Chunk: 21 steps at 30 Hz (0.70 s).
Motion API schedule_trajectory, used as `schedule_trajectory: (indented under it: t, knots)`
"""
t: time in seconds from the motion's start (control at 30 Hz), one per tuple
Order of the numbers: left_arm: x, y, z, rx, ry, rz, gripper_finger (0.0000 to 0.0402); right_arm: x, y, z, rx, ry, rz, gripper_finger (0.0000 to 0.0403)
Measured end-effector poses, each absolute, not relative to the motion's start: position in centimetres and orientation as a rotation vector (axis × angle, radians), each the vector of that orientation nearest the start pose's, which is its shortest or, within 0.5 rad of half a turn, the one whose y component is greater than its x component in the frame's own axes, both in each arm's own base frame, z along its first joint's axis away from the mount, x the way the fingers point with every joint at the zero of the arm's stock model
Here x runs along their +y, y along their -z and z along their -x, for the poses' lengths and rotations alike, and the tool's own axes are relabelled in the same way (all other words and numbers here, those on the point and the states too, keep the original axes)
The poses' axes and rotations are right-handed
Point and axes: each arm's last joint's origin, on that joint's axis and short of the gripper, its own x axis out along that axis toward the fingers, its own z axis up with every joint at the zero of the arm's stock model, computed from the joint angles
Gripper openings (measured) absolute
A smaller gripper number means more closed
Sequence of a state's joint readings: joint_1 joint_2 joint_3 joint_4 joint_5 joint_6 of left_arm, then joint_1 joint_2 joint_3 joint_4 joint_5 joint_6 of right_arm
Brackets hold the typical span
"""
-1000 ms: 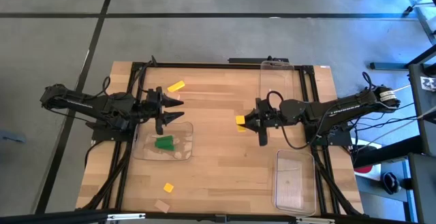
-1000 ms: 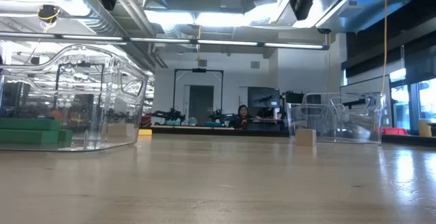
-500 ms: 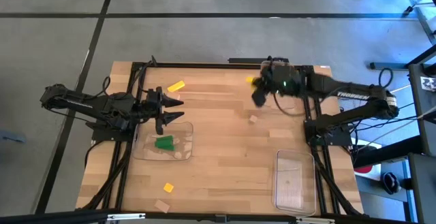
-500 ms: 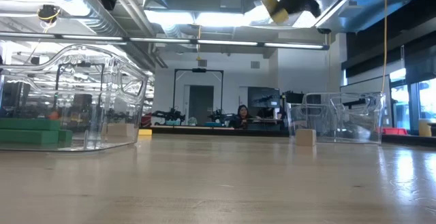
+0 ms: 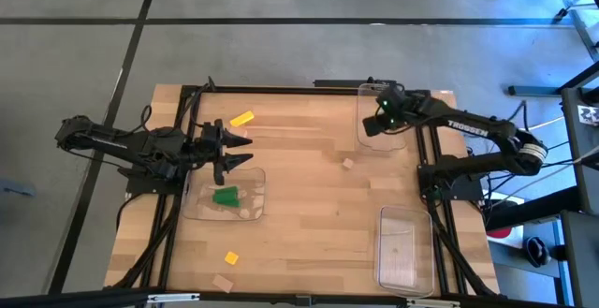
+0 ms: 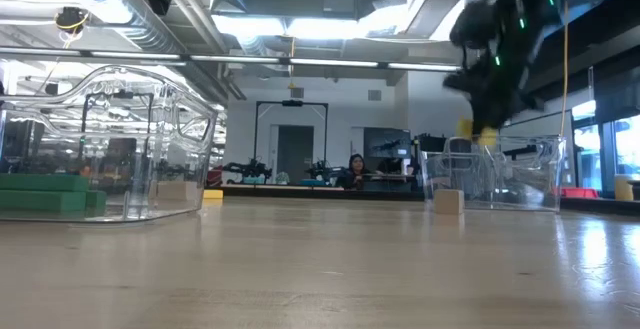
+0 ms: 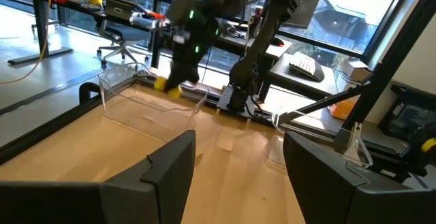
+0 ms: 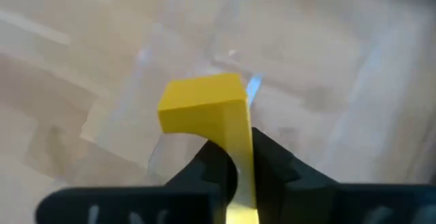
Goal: Sort & place blocks by color
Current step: Put the right yellow block into the top right transparent bin
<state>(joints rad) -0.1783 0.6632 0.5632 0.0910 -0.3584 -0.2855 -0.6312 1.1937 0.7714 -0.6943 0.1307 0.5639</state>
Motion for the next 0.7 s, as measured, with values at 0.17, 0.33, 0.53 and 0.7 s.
schedule_trajectory:
  t: [0.17,0.33,0.53,0.7]
  knots:
    - [-1.8,-30.0,-15.6,-0.017,-0.180,0.282,0.0214,-12.9,-17.9,-15.8,0.911,1.047,-0.899,0.0037]
    - [-1.8,-30.0,-15.6,-0.017,-0.180,0.282,0.0214,-13.6,-18.0,-16.8,0.937,1.038,-0.902,0.0037]
    - [-1.8,-30.0,-15.6,-0.017,-0.180,0.282,0.0214,-15.4,-18.0,-18.0,1.000,1.050,-0.932,0.0037]
    - [-1.8,-30.0,-15.6,-0.017,-0.180,0.282,0.0214,-16.9,-16.4,-18.9,1.083,1.000,-0.981,0.0037]
